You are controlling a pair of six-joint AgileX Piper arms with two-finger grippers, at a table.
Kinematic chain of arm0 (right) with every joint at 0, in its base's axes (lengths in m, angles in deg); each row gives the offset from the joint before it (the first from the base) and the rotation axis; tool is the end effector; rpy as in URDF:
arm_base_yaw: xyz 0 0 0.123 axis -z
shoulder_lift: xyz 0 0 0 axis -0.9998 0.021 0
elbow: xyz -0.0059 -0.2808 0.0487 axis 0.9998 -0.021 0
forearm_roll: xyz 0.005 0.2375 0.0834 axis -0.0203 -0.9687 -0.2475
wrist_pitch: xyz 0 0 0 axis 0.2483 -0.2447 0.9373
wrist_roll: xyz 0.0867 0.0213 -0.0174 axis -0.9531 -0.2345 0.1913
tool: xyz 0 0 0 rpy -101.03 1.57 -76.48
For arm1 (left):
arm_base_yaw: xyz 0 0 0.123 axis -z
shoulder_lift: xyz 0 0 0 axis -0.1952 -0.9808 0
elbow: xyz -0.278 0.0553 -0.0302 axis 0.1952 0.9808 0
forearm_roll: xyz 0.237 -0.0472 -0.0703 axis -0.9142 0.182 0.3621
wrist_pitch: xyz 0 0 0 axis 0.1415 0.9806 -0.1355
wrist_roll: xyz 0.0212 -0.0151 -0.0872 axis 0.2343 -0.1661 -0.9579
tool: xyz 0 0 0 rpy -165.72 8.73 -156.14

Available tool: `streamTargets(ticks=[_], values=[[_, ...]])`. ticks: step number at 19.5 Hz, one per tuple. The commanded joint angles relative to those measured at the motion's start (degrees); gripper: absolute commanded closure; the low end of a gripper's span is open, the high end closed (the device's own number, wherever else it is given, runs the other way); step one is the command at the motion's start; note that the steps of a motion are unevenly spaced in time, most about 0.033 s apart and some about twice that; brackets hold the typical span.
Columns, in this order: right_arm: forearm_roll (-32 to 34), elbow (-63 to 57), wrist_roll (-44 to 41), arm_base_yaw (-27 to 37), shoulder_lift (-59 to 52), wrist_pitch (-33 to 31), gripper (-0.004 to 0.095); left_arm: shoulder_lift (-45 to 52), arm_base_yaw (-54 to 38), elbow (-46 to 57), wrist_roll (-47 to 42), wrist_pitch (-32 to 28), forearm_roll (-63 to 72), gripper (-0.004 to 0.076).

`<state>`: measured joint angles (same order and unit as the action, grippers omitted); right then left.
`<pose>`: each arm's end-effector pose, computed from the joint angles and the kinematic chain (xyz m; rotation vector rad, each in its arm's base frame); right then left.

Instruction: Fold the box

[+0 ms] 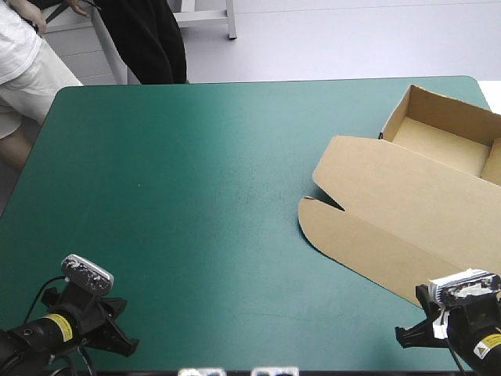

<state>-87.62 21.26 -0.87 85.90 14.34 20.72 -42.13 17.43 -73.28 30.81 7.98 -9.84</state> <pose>0.0373 0.0183 0.2986 -0.3120 2.1677 0.1471 0.0614 -0.0313 0.2840 0.6381 2.3994 -0.1741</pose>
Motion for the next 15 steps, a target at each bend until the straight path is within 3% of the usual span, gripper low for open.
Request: streamTargets(ticks=[1, 10, 15], values=[[-0.2, 1.3, 0.5, -0.1, 0.5, 3.4, 0.0922, -0.4, 0.3, -0.7, -0.2, -3.4, 0.5, 0.0731], [0.0, 1.3, 0.5, -0.1, 0.5, 3.0, 0.0922, -0.4, 0.3, 2.6, 0.1, -10.8, 0.2, 0.0731], [0.0, 1.3, 0.5, -0.1, 0.5, 2.7, 0.0922, -0.4, 0.3, 3.9, 0.1, -11.3, 0.1, 0.0731]])
